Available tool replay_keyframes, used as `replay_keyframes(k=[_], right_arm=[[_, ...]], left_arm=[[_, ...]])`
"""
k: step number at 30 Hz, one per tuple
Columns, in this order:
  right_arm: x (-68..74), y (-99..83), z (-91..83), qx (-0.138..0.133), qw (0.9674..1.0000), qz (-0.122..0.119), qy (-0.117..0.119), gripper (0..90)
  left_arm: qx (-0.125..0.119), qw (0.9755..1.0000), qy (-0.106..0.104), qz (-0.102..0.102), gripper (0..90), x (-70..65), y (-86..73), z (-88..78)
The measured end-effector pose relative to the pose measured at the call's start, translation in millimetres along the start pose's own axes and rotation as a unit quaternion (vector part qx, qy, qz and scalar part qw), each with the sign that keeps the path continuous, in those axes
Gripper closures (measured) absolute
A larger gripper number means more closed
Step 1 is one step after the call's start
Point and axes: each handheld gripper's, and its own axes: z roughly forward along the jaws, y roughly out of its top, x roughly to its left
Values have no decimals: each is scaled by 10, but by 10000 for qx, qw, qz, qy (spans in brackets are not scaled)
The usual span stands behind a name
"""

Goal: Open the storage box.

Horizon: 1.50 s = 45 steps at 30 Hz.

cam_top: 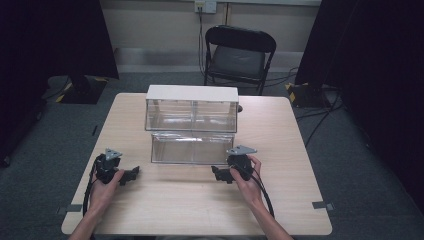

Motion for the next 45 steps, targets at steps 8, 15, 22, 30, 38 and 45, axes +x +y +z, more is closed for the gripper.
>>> replay_keyframes(k=[8, 15, 22, 30, 38, 45], right_arm=[[22, 6, -23, -80, 9999, 63, 30, 91], [73, 32, -75, -230, 9997, -57, -42, 53], [95, 41, -101, -215, 9997, -77, -64, 54], [93, 44, -112, -184, 9998, -73, -65, 67], [71, 50, -146, -204, 9997, -65, 68, 64], [74, 57, -154, -198, 9998, -71, 61, 62]], left_arm=[[6, 10000, -7, 6, 42, 1, 0, -1], [4, 10000, -20, -8, 41, 0, 0, 1], [3, 10000, -25, -1, 42, 1, 0, 1], [1, 10000, -24, -3, 42, 1, 0, 2], [4, 10000, -26, -3, 42, 1, 0, 2], [1, 10000, -26, -6, 42, 0, 0, 2]])
